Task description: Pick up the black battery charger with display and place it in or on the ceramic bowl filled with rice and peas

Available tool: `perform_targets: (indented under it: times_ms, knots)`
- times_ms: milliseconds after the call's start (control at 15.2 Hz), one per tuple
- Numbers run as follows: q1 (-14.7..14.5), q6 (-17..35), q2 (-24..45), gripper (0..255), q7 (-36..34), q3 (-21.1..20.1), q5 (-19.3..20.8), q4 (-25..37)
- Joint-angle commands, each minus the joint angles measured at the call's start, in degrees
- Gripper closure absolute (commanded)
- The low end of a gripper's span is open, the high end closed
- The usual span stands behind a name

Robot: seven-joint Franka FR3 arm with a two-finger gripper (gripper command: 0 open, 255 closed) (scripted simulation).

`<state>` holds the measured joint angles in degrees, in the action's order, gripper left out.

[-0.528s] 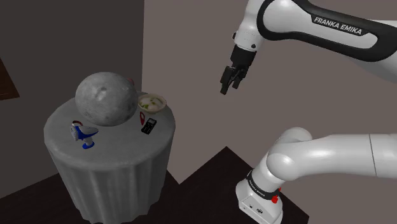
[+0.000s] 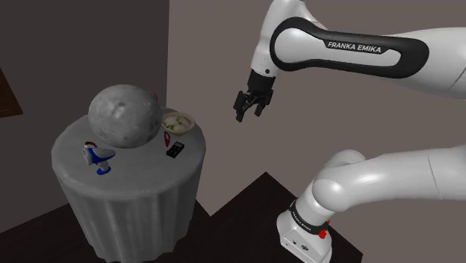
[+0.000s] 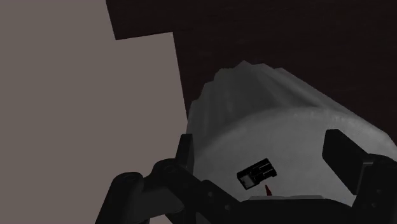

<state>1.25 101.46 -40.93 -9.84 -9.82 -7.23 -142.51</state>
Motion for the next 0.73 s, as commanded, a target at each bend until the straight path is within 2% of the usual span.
perform_targets:
  times_ms: [0, 330, 660]
  knots:
    - [0.4, 3.8, 2.6, 0, -4.0, -2.2, -1.2, -0.8]
    - [2.1, 13.8, 11.5, 0, -13.6, -7.3, -2.6, -1.1]
    - [4.5, 23.2, 22.4, 0, -23.8, -12.1, -1.5, 0.9]
